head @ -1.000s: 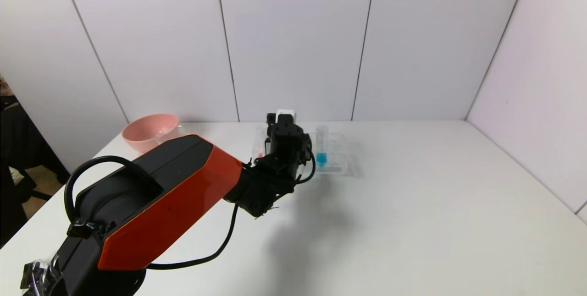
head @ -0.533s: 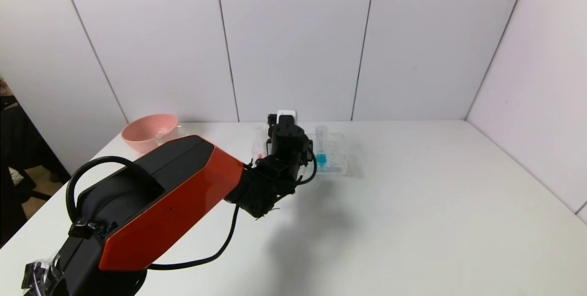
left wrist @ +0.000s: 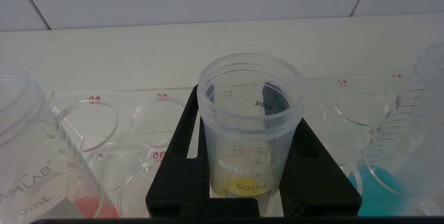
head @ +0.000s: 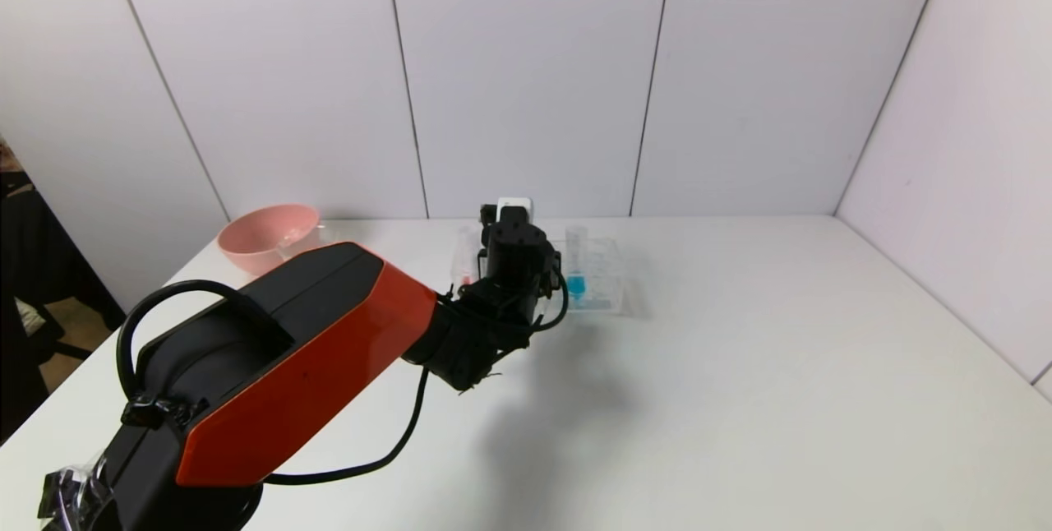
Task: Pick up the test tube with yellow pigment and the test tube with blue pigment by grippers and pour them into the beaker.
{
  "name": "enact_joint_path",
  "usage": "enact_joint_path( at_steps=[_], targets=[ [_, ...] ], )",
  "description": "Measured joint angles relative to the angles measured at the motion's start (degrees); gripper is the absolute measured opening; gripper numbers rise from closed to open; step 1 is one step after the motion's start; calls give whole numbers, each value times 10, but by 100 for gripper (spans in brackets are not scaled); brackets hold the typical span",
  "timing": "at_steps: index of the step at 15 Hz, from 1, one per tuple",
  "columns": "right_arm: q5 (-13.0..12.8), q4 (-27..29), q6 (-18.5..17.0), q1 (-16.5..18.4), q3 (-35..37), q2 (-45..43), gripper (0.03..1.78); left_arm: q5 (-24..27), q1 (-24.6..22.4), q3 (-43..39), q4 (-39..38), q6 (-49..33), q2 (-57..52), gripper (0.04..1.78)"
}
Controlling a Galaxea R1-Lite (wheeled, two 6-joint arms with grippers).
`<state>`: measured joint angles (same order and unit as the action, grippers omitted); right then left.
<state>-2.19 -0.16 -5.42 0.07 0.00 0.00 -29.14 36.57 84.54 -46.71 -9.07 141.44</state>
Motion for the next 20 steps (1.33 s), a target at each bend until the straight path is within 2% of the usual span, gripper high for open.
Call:
enact_joint_path(
  at_steps=[10, 20],
  targets=[
    [0, 0, 0, 0, 0, 0, 171, -2, 9, -3, 34, 2, -37, 54],
    [0, 0, 0, 0, 0, 0, 171, -10, 28, 2, 94, 9, -119, 54]
  ],
)
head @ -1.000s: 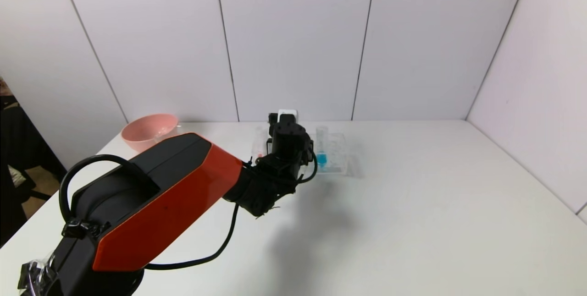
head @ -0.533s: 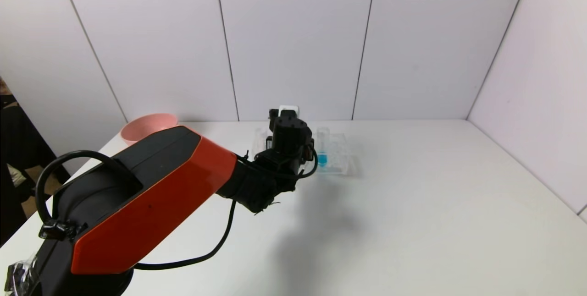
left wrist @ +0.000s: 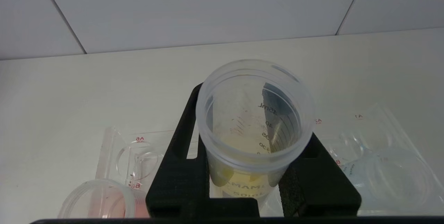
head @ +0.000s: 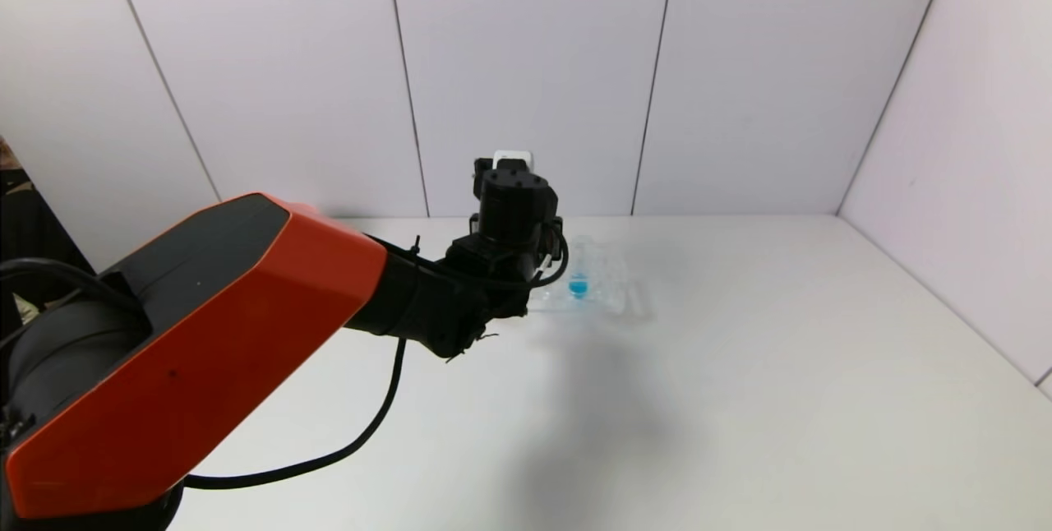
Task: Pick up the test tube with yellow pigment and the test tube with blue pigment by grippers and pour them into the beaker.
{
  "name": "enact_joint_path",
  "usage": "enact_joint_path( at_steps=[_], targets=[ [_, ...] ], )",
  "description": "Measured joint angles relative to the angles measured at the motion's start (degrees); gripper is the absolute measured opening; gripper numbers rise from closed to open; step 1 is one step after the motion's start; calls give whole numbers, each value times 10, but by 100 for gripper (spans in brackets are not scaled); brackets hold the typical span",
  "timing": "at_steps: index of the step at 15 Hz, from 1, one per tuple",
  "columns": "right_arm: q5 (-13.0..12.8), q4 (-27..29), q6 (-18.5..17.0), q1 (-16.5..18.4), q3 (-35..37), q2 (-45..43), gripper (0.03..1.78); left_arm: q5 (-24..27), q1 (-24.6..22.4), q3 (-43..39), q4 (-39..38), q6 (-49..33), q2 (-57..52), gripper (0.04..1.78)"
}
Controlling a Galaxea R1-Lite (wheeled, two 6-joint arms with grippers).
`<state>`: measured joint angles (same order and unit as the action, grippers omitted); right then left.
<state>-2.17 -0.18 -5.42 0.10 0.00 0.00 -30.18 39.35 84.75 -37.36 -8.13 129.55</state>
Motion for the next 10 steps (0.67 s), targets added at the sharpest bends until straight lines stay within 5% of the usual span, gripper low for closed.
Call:
enact_joint_path(
  at_steps=[10],
  targets=[
    [0, 0, 0, 0, 0, 0, 171, 0, 14, 37, 91, 36, -113, 54]
  ],
)
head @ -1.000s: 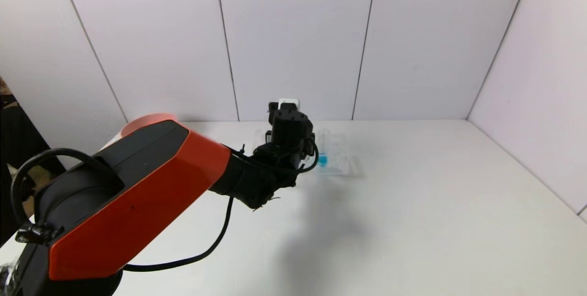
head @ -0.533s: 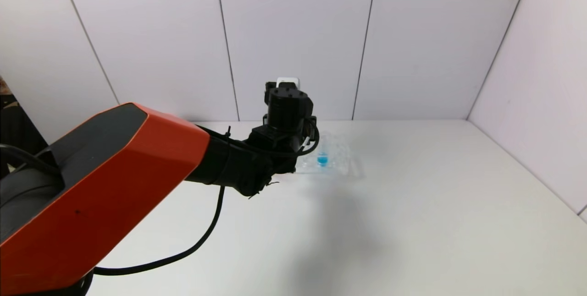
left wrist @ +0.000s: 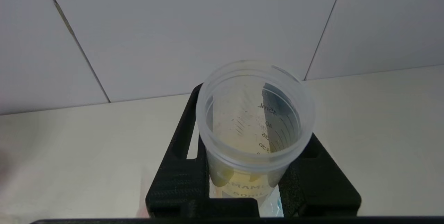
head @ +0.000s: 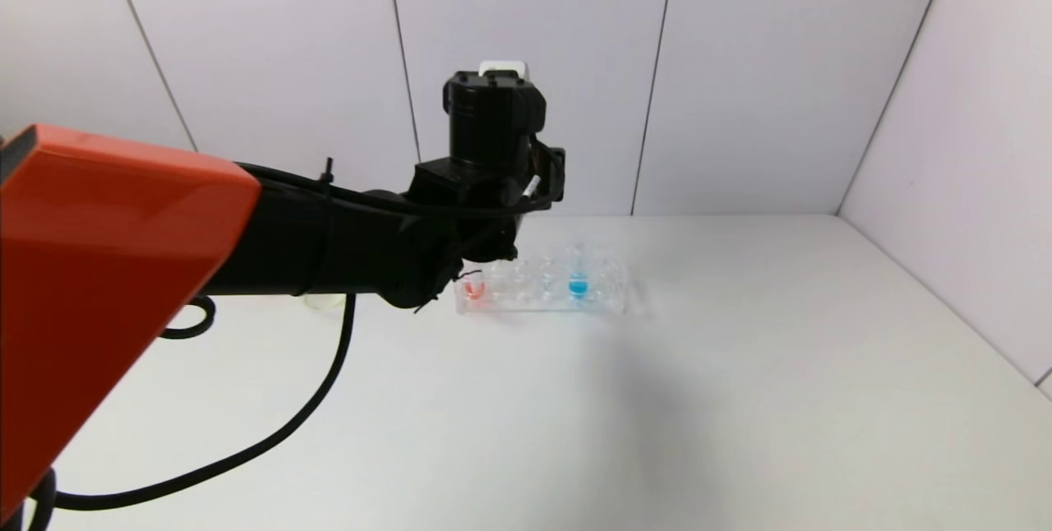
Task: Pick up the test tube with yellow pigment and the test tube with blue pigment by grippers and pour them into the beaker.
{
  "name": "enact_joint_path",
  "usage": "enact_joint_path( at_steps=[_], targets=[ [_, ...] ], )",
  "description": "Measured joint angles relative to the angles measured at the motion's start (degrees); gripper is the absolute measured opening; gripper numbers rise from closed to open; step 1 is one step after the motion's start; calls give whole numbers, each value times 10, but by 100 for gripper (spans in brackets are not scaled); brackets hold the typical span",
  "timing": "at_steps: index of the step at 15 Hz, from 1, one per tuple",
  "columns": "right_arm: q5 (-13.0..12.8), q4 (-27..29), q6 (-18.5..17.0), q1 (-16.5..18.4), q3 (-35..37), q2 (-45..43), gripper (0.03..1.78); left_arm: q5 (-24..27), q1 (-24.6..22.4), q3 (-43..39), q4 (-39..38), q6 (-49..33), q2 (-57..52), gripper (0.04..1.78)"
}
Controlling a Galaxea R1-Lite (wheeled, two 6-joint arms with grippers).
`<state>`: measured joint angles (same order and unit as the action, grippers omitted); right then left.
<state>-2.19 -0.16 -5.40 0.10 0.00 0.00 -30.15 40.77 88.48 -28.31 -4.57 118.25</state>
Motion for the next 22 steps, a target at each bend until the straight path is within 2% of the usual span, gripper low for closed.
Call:
enact_joint_path(
  at_steps=[5, 9, 14, 18, 22],
  targets=[
    [0, 0, 0, 0, 0, 0, 171, 1, -31, -24, 43, 27, -90, 54],
    [0, 0, 0, 0, 0, 0, 171, 11, -103, -95, 43, 27, -157, 54],
    [0, 0, 0, 0, 0, 0, 171, 79, -212, -179, 36, 20, -217, 54],
    [0, 0, 0, 0, 0, 0, 171, 131, -299, -232, -13, 15, -233, 54],
    [0, 0, 0, 0, 0, 0, 171, 182, -366, -257, -23, -4, -232, 54]
  ],
)
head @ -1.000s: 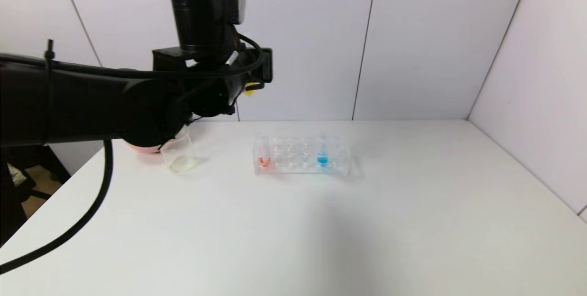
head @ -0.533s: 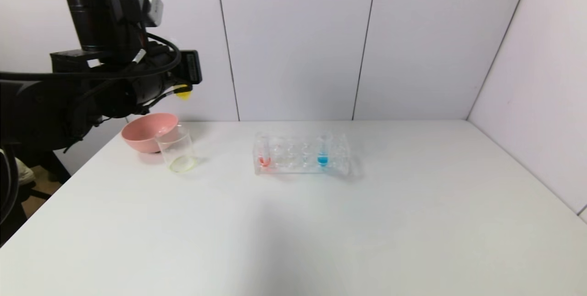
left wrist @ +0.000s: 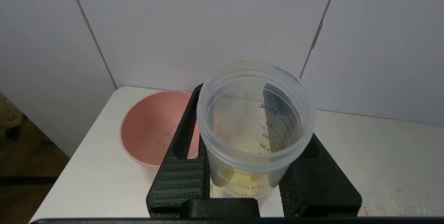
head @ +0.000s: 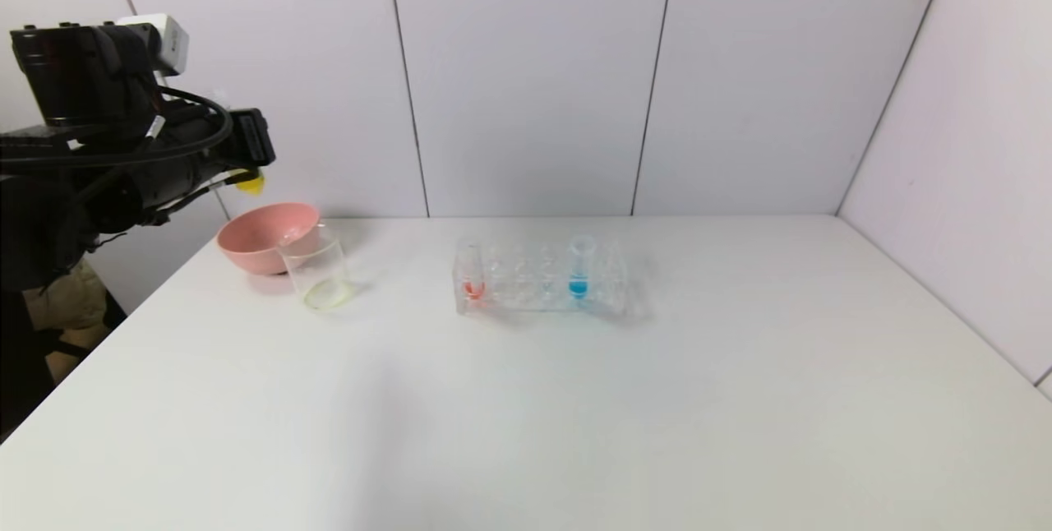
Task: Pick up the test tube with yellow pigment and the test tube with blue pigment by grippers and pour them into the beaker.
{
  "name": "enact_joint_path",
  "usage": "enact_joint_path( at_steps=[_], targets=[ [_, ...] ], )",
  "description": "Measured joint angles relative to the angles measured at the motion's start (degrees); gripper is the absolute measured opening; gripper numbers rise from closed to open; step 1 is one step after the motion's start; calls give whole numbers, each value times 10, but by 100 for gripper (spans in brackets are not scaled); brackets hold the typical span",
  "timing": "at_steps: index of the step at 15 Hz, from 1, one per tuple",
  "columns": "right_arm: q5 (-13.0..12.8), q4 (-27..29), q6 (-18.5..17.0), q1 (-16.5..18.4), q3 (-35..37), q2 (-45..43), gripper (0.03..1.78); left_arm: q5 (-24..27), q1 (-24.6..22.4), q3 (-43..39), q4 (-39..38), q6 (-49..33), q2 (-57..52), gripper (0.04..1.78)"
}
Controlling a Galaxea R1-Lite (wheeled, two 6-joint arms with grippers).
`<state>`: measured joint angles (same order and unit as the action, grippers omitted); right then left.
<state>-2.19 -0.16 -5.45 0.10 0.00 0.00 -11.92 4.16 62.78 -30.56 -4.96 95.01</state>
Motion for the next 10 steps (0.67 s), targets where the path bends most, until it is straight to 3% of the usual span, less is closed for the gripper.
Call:
enact_joint_path(
  at_steps=[5, 10],
  targets=[
    [0, 0, 0, 0, 0, 0, 171, 88, -82, -4, 7, 1, 3, 54],
    [0, 0, 0, 0, 0, 0, 171, 116, -116, -6, 15, 2, -2, 54]
  ],
)
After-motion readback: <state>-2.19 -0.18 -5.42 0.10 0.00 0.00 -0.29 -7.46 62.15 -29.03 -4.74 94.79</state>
